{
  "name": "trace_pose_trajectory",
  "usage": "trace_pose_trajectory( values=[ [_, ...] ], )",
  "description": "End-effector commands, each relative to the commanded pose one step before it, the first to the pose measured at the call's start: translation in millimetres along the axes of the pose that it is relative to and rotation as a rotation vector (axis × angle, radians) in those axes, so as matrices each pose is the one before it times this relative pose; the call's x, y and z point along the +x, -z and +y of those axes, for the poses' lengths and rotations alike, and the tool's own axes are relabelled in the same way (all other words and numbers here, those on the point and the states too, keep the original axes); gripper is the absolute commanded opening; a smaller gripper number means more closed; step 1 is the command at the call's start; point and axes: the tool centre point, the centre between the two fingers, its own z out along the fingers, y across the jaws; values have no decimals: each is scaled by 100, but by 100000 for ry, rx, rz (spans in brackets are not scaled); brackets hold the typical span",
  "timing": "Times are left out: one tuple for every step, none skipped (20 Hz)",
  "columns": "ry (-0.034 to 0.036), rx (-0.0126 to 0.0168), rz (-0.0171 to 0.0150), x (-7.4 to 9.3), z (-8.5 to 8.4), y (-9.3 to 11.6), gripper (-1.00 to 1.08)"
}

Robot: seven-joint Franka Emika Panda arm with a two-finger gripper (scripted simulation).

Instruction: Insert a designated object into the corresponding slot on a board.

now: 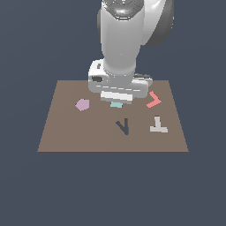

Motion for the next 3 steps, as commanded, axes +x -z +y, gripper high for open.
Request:
trace_pose_trajectory(
  values=[
    [-2, 3, 22, 8, -2, 0, 100],
    [0, 0, 0, 0, 0, 0, 100],
    [0, 0, 0, 0, 0, 0, 100]
  ],
)
